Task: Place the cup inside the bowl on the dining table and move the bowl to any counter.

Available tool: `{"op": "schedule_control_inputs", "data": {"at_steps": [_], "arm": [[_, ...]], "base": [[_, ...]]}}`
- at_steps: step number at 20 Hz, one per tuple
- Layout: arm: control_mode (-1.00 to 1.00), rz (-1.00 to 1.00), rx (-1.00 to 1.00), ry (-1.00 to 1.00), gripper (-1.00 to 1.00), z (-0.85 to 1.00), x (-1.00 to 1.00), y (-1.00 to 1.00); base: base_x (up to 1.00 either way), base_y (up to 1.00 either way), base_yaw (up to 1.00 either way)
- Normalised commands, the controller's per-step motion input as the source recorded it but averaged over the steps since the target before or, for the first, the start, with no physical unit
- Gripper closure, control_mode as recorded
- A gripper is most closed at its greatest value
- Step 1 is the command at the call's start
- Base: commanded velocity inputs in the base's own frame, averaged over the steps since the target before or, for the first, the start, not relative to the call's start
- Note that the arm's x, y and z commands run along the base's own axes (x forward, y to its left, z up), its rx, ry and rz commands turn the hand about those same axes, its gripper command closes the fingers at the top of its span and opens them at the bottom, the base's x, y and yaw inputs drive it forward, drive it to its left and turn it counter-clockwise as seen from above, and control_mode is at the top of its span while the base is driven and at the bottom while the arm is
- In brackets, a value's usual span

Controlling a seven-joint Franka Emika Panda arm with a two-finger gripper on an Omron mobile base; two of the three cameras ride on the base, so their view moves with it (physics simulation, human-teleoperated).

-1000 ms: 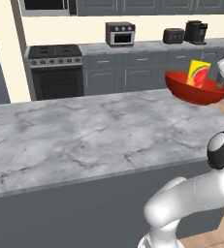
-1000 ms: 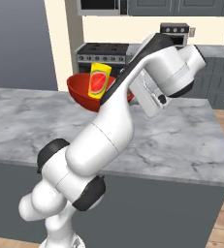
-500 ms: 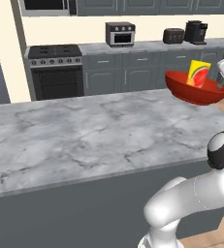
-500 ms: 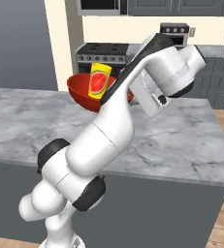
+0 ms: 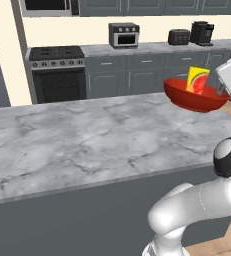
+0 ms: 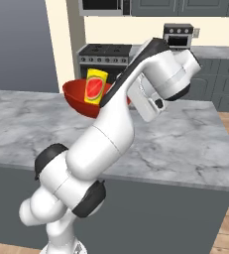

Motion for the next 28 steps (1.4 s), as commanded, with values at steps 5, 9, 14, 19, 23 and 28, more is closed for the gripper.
{"op": "schedule_control_inputs", "data": {"at_steps": [5,9,14,19,23,28], "arm": [[-1.0,0.0,-0.02,-0.07,1.0,-0.15,0.0,0.37],[-1.0,0.0,-0.04,-0.15,1.0,-0.23,0.0,0.3],[-1.0,0.0,-0.03,-0.22,1.0,-0.26,0.0,0.24],[-1.0,0.0,-0.02,-0.05,1.0,-0.2,0.05,0.13],[-1.0,0.0,-0.06,0.04,1.0,-0.13,0.12,0.13],[-1.0,0.0,-0.03,0.07,1.0,-0.14,0.16,0.0]], "base": [[0.0,0.0,0.0],[0.0,0.0,0.0],[0.0,0.0,0.0],[0.0,0.0,0.0],[0.0,0.0,0.0],[0.0,0.0,0.0]]}}
